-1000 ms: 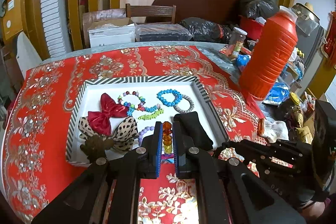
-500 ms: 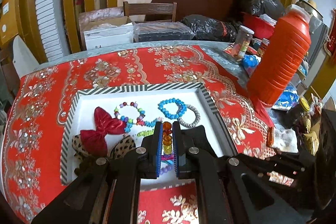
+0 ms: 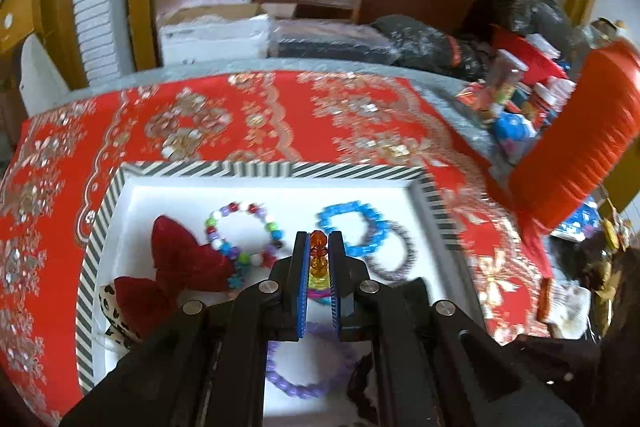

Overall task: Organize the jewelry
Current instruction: 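Carry both items into the tray and open both tools to release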

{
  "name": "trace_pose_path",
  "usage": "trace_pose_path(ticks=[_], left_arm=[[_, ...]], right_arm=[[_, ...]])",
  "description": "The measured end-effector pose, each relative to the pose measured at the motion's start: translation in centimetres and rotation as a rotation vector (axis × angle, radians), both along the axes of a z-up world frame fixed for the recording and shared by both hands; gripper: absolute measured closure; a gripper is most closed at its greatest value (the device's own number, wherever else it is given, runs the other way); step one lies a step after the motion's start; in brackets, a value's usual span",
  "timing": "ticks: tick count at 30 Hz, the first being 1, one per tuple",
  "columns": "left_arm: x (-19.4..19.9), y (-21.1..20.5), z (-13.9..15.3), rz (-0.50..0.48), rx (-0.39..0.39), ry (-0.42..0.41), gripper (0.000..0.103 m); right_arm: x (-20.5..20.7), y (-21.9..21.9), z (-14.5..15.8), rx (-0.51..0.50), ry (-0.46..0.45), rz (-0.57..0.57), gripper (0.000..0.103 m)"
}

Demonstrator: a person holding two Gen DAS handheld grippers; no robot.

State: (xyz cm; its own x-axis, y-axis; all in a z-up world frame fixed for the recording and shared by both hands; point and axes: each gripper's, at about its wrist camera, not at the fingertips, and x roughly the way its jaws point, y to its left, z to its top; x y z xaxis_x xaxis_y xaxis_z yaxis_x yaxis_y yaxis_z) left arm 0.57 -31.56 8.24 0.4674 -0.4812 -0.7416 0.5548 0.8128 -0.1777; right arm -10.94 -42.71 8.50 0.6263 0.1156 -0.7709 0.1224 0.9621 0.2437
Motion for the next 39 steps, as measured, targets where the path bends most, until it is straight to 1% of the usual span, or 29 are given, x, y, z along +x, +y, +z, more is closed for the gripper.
trace_pose_path(ticks=[3,8,11,14,16,17,18,19,20,22,26,29,30,34,39], left_arm=[[1.0,1.0,-1.1,0.031,0.014,0.016,0.097],[1.6,2.4,-2.6,0.066,0.033,0.031,0.097],[1.7,2.8,-3.0,0.079,0.038,0.038,0.097],[2.0,3.1,-3.3,0.095,0.030,0.056,0.097],[2.0,3.3,-3.4,0.102,0.030,0.065,0.093],[1.9,3.3,-3.4,0.101,0.029,0.068,0.091],[1.9,3.3,-3.4,0.101,0.030,0.068,0.084],[1.7,3.3,-3.4,0.101,0.032,0.066,0.078],[1.5,3.3,-3.3,0.097,0.032,0.063,0.077],[1.1,3.3,-3.1,0.090,0.033,0.061,0.076],[-0.3,3.5,-2.5,0.096,0.044,0.048,0.076],[-1.5,3.7,-1.8,0.107,0.045,0.029,0.076],[-2.0,3.8,-1.5,0.109,0.049,0.015,0.076],[-3.9,3.9,-0.4,0.105,0.066,-0.042,0.076],[-6.2,4.3,0.7,0.105,0.085,-0.094,0.076]], right_arm=[[1.6,0.0,-0.8,-0.003,0.013,-0.003,0.094],[3.5,0.3,-2.6,-0.044,0.042,-0.010,0.094],[3.7,0.9,-3.0,-0.064,0.036,0.003,0.094],[3.6,1.0,-3.2,-0.076,0.046,0.005,0.091],[3.4,0.9,-3.1,-0.064,0.047,0.006,0.088],[3.1,0.9,-3.0,-0.056,0.043,0.007,0.083],[2.8,0.8,-2.8,-0.051,0.038,0.007,0.077],[2.5,0.8,-2.6,-0.050,0.033,0.006,0.074],[2.1,0.9,-2.4,-0.047,0.026,0.005,0.069],[1.3,0.8,-1.9,-0.040,0.010,0.002,0.066],[-0.3,0.1,-0.9,-0.030,-0.016,-0.038,0.065],[-1.5,-0.3,-0.2,-0.050,-0.034,-0.070,0.056],[-1.9,-0.3,0.0,-0.059,-0.038,-0.077,0.056],[-3.0,-0.7,0.5,-0.079,-0.042,-0.100,0.055],[-4.3,-0.8,1.2,-0.094,-0.056,-0.122,0.054]])
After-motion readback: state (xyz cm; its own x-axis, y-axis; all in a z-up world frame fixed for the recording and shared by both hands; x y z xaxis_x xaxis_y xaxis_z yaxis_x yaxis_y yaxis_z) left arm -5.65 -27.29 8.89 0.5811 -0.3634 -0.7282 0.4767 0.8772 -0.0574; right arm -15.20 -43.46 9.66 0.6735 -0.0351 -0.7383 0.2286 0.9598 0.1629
